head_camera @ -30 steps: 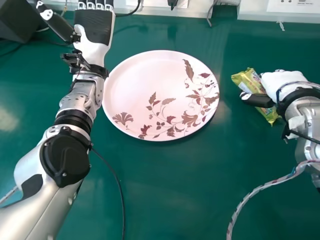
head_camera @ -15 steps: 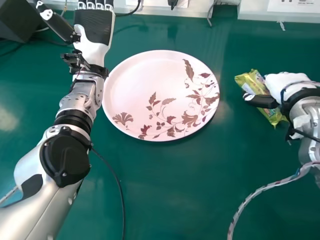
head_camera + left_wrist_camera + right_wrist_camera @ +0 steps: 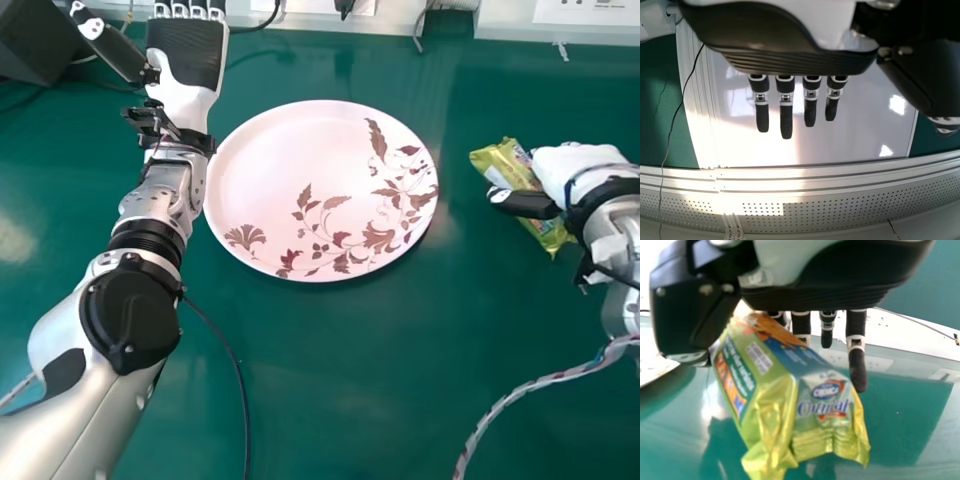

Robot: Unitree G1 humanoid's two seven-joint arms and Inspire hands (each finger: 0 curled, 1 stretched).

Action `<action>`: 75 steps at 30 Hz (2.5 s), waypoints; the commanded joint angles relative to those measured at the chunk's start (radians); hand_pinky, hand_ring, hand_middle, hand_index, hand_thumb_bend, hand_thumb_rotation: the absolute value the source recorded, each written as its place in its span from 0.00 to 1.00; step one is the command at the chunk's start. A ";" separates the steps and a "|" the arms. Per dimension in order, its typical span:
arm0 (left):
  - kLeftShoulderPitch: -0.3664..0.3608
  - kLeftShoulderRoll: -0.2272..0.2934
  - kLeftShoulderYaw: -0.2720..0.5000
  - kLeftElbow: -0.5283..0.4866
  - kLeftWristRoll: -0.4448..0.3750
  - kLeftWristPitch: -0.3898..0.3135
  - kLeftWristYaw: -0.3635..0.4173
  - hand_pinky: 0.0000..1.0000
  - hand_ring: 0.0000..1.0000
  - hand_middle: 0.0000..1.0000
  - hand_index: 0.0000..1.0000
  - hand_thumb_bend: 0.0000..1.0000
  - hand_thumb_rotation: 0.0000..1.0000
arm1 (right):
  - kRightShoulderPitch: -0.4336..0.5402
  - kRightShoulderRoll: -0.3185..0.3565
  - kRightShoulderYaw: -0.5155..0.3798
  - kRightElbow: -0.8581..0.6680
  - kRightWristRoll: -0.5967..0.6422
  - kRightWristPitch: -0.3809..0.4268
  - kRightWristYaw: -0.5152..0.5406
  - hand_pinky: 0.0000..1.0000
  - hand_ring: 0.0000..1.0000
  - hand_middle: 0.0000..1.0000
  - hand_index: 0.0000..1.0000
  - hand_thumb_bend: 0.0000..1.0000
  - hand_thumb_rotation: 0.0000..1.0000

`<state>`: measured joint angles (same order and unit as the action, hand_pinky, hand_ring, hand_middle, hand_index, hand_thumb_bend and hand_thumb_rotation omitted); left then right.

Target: Pick up biscuit and place it in the plate

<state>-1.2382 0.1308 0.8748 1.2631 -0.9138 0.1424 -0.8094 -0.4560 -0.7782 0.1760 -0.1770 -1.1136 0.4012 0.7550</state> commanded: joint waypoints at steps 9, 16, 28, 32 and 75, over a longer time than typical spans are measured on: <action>-0.013 0.002 -0.009 0.005 0.009 -0.011 -0.010 0.82 0.81 0.93 0.96 1.00 0.70 | 0.014 -0.013 -0.032 -0.057 -0.015 0.011 0.023 0.29 0.40 0.48 0.56 0.46 0.00; -0.014 0.001 -0.003 0.004 0.002 -0.001 -0.004 0.84 0.82 0.94 0.96 1.00 0.72 | 0.018 -0.014 -0.044 -0.087 -0.031 0.011 0.048 0.29 0.40 0.48 0.56 0.46 0.00; -0.014 0.005 -0.009 0.007 0.008 0.001 -0.005 0.85 0.81 0.92 0.96 1.00 0.69 | 0.027 -0.013 -0.080 -0.140 -0.036 0.011 0.061 0.30 0.40 0.48 0.56 0.46 0.00; -0.013 0.005 -0.012 0.008 0.013 -0.003 -0.008 0.84 0.80 0.92 0.96 1.00 0.71 | 0.015 -0.012 -0.089 -0.148 -0.044 0.011 0.065 0.30 0.40 0.48 0.56 0.46 0.00; -0.015 -0.003 -0.015 0.007 0.035 -0.043 -0.018 0.80 0.80 0.92 0.95 1.00 0.72 | -0.056 0.029 -0.126 -0.357 -0.121 -0.004 0.185 0.31 0.41 0.49 0.55 0.46 0.00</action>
<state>-1.2383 0.1267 0.8678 1.2640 -0.8834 0.1003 -0.8187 -0.4943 -0.7521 0.0648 -0.5085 -1.2216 0.4000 0.9306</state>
